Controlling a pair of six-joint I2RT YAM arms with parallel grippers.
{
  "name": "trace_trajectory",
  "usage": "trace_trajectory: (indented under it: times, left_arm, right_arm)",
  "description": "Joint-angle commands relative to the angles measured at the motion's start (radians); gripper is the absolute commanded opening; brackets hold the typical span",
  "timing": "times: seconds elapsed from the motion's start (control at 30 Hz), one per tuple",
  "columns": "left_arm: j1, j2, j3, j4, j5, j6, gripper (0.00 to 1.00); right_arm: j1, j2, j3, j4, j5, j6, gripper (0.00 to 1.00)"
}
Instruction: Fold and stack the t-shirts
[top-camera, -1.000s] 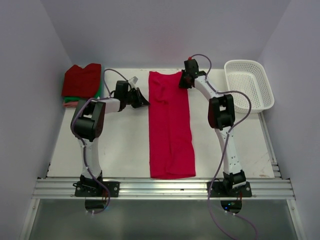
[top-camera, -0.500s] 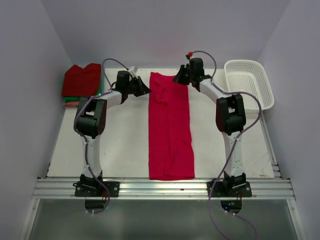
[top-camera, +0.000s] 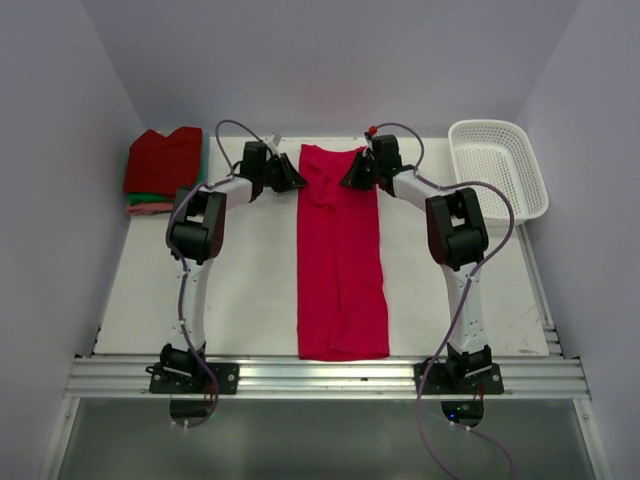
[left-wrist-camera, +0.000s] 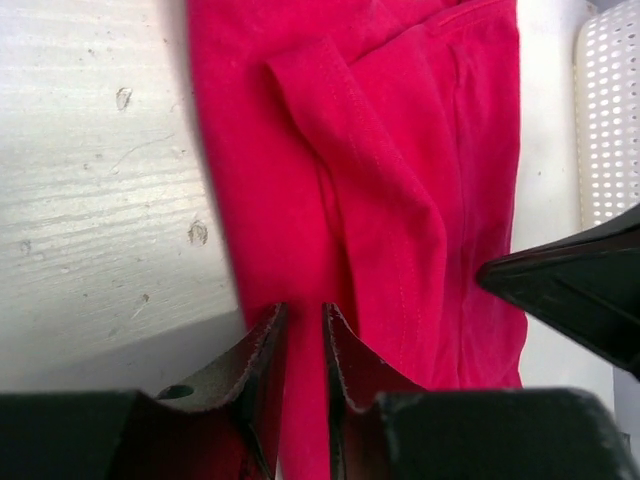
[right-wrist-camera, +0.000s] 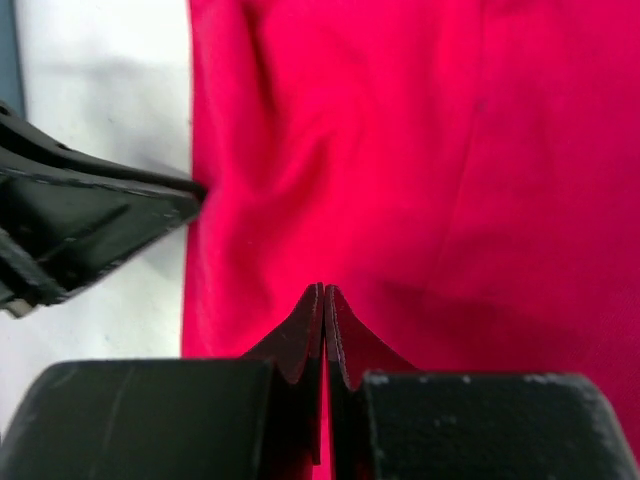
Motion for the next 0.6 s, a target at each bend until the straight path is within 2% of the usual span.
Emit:
trace_trajectory:
  times: [0.0,0.17,0.3,0.43,0.57]
  left_arm:
    - [-0.003,0.001,-0.019,0.085,0.049,-0.025,0.26]
    - [-0.002,0.004,-0.093,0.255,0.154,-0.096,0.35]
    - [0.007,0.027,-0.134,0.447,0.246,-0.215,0.45]
    - [0.015,0.065,-0.153,0.597,0.319,-0.326,0.47]
    - [0.015,0.108,-0.125,0.625,0.321,-0.361,0.47]
  right_arm:
    - [0.005,0.014,-0.022,0.04,-0.008,0.012,0.0]
    - [0.008,0.025,-0.034,0.014,0.015,0.0,0.0]
    - [0.008,0.029,-0.037,-0.005,0.031,-0.021,0.0]
    - [0.008,0.035,-0.033,-0.02,0.042,-0.034,0.0]
    - [0.008,0.04,-0.022,-0.029,0.045,-0.04,0.0]
